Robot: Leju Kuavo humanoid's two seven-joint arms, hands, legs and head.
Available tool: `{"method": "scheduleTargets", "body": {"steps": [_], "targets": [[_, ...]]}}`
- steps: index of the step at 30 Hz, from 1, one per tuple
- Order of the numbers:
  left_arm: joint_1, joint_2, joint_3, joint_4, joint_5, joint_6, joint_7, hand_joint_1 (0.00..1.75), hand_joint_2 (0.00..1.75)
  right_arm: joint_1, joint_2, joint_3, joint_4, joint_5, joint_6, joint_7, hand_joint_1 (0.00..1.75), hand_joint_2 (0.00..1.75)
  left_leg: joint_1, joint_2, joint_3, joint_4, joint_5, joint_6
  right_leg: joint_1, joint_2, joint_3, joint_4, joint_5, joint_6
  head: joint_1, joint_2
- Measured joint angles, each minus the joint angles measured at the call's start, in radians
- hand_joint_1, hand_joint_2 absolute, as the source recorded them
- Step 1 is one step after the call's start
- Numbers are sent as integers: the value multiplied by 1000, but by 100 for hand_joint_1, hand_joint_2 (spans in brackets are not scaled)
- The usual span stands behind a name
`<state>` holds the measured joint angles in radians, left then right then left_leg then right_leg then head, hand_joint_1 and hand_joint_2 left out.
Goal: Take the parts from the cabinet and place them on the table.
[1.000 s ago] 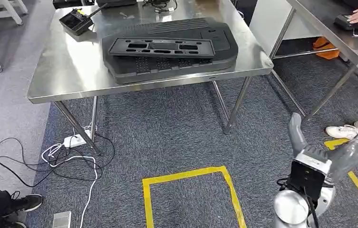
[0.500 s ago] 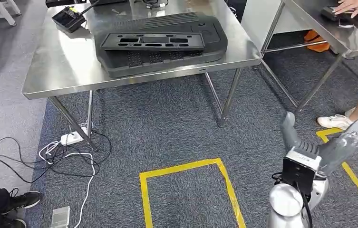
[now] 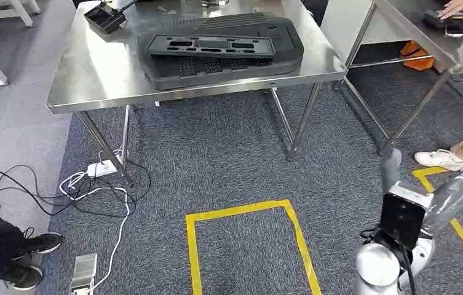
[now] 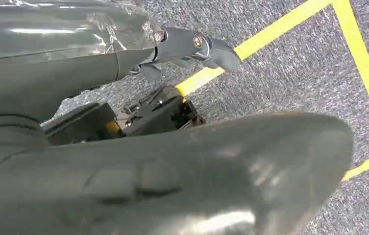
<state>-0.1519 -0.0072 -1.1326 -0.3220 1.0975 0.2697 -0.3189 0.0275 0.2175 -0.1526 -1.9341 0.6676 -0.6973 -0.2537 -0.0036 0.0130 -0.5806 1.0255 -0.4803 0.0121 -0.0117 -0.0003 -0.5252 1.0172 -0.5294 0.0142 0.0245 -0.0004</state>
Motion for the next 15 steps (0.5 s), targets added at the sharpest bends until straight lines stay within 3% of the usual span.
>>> {"method": "scheduleTargets", "body": {"steps": [3, 5, 7, 8, 9, 10, 12, 13, 14, 15], "targets": [[1, 0, 0, 0, -3, 0, 0, 0, 0, 6, -8, -1, 10, 0, 0, 13, 0, 175, 0, -4, -2, 1, 4, -19, -5, -3, -13, -9, 18, -19, -3, 0], [1, 0, 0, 0, -3, 0, 0, 0, 0, 6, -8, -2, 14, 0, 0, 15, 0, 175, 4, -6, -38, 77, -70, -32, -8, -4, -24, -9, 32, -29, -16, 0], [2, 0, 0, 0, -4, 0, 0, 0, 0, 7, -9, -2, 18, 2, 0, 19, 0, 175, 8, -6, -96, 236, -164, -40, -7, -6, -43, -8, 46, -33, -30, 0], [3, 0, 0, 0, -5, 0, 0, 0, 0, 8, -11, -2, 21, 2, 0, 26, 0, 175, 9, -6, -113, 295, -186, -41, -7, -7, -54, -7, 52, -32, -31, 0], [3, 0, 0, 0, -5, -2, 0, 0, 0, 11, -13, -2, 24, 5, 0, 36, 0, 175, 10, -6, -107, 303, -180, -41, -8, -7, -63, -6, 59, -30, -33, 0], [3, 0, 0, 0, -6, -2, 0, 0, 0, 15, -15, -2, 26, 7, 0, 44, 0, 175, 11, -6, -76, 264, -156, -39, -8, -7, -70, -5, 64, -29, -34, 0], [2, 0, 0, 0, -6, -3, 0, 0, 0, 20, -20, -3, 32, 14, 0, 64, 0, 175, 12, -7, 40, 82, -82, -32, -9, -6, -76, -4, 72, -23, -35, 0], [1, 0, 0, 0, -7, -5, 0, 0, 0, 21, -22, -5, 35, 14, 0, 70, 0, 175, 12, -7, 97, -11, -65, -26, -9, -6, -76, -4, 75, -18, -36, 0], [-1, 0, 0, 0, -8, -7, 2, 0, 0, 22, -24, -7, 37, 14, 0, 74, 0, 175, 6, -5, 97, -35, -64, -25, -2, -5, -79, 1, 78, -14, -37, 0], [-1, 0, 0, 0, -9, -8, 2, 0, 0, 23, -28, -8, 39, 14, 0, 75, 0, 175, 5, -6, 92, -33, -58, -18, -5, -6, -79, 0, 83, -6, -32, 0]]}}
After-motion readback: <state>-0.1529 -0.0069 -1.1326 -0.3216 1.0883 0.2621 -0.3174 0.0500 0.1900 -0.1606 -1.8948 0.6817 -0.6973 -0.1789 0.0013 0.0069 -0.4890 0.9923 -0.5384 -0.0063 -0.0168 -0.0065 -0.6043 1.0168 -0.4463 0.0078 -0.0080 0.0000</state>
